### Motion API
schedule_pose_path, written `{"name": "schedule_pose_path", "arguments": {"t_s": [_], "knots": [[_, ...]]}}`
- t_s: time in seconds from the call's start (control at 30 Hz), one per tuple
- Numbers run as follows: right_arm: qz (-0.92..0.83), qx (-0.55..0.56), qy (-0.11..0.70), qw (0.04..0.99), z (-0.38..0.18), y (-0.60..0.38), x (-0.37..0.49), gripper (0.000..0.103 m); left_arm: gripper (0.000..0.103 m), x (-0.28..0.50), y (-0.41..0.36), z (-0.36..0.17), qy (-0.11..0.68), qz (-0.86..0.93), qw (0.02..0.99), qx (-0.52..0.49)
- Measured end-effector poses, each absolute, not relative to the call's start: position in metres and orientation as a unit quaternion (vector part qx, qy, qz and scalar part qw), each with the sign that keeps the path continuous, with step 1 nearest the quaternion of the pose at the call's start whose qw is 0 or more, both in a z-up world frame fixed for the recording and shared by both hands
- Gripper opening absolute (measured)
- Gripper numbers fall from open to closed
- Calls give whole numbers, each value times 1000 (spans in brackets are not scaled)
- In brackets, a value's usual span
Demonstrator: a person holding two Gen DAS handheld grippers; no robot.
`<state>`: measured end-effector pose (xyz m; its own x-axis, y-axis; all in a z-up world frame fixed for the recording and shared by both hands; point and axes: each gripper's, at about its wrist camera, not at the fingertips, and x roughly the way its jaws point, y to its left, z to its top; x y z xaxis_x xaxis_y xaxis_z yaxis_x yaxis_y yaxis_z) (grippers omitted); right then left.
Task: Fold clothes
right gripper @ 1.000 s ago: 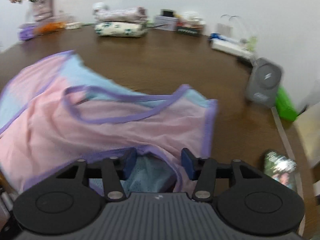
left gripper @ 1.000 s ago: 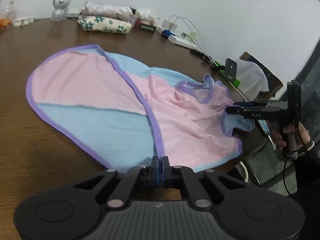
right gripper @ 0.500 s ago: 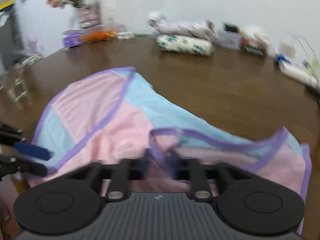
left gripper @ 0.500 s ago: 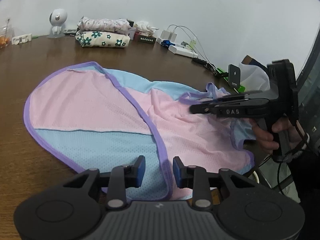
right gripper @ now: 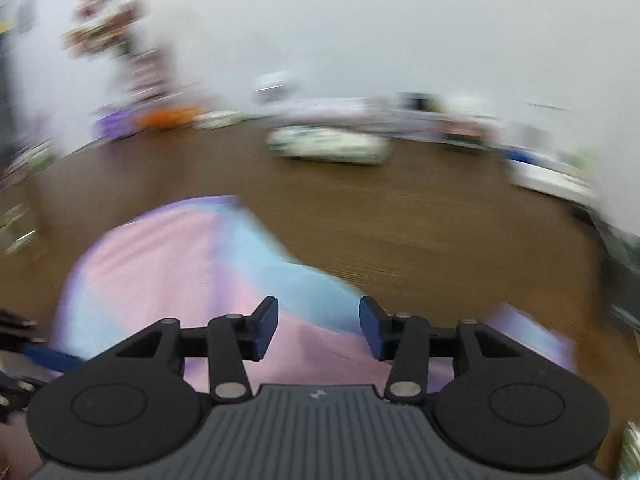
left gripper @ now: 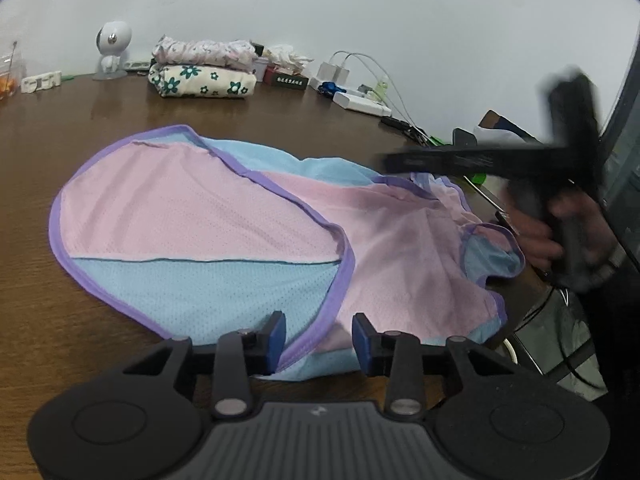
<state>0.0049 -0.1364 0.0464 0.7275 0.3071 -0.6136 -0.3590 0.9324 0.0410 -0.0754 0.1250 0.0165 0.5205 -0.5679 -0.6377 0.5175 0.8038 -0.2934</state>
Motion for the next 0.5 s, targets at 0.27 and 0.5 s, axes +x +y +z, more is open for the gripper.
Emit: {"name": "schedule_pose_path", "arguments": {"t_s": [0.27,0.5], "knots": [[225,-57,385,893,15,-41,80,36,31,-81,136,14,370,-311,874,-52],[195,3,402,895,24,-57,116,6,20,-75,144,12,378,-309,869,-77]]}}
